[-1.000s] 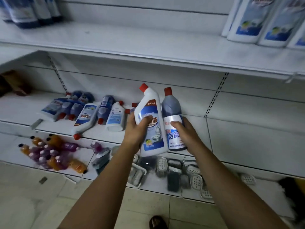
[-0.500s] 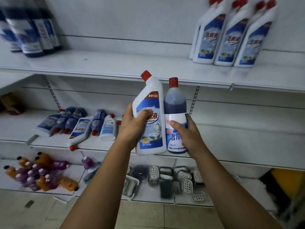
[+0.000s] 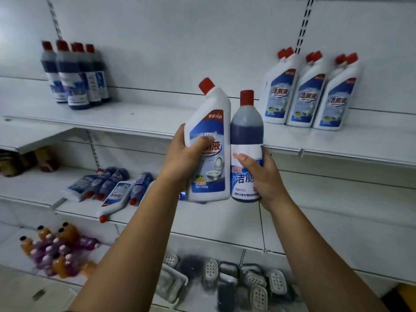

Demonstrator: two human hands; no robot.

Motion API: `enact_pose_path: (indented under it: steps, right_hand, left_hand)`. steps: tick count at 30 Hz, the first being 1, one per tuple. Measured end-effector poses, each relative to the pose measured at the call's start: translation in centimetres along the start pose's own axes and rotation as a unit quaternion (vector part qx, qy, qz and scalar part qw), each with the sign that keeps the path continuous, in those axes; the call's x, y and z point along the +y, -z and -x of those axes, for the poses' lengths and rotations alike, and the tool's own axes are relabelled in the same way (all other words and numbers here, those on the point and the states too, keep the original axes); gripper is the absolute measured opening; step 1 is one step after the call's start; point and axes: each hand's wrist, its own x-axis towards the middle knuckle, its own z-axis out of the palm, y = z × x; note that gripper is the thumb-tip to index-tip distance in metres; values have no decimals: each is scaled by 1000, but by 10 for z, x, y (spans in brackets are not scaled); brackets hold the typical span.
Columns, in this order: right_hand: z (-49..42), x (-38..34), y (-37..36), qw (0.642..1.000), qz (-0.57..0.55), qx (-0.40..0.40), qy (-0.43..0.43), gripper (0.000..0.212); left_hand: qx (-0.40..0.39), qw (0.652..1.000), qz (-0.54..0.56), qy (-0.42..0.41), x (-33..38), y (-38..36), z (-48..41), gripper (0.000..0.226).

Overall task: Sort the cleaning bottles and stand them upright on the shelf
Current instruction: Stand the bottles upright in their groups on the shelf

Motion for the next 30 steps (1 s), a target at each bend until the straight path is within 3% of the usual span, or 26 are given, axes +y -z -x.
enact_pose_path:
  steps: [10, 15, 23, 30]
  right_hand:
    - [-32, -37, 28, 998, 18, 33, 55, 48]
    - [-55, -43, 41, 992, 26, 93, 76, 50]
    - [-73, -51, 80, 976, 30, 195, 96, 34]
    - [-79, -66, 139, 962, 53, 237, 122, 28]
  left_hand:
    - [-44, 998, -4, -53, 32, -44, -35, 22]
    - [-92, 993, -2, -73, 38, -63, -65, 24]
    - [-169, 981, -2, -94, 32, -113, -104, 31]
    - [-191, 978, 22, -86, 15, -181, -120, 29]
